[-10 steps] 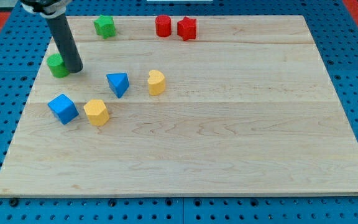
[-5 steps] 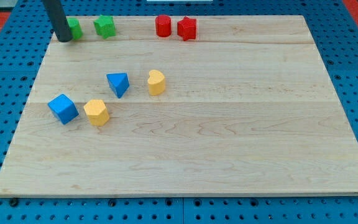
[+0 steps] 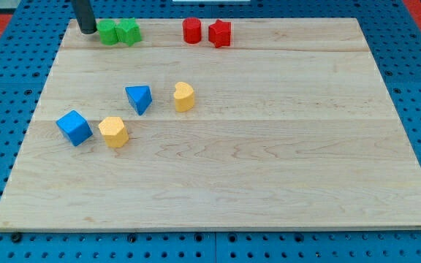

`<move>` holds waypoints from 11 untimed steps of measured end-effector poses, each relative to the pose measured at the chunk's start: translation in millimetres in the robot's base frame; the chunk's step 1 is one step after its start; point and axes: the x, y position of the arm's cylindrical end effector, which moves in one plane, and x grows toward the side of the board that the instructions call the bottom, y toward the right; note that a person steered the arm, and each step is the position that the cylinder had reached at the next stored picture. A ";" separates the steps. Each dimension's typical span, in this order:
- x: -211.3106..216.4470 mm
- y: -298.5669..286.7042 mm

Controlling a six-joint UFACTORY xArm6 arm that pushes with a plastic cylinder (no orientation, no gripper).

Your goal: Place the green circle left to the green star

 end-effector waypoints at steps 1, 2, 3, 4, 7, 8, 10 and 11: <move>2.9 0.0; 6.1 0.0; 8.8 0.0; 16.9 0.0; 49.2 -3.1; 50.6 -3.1; 90.3 28.2; 131.7 57.0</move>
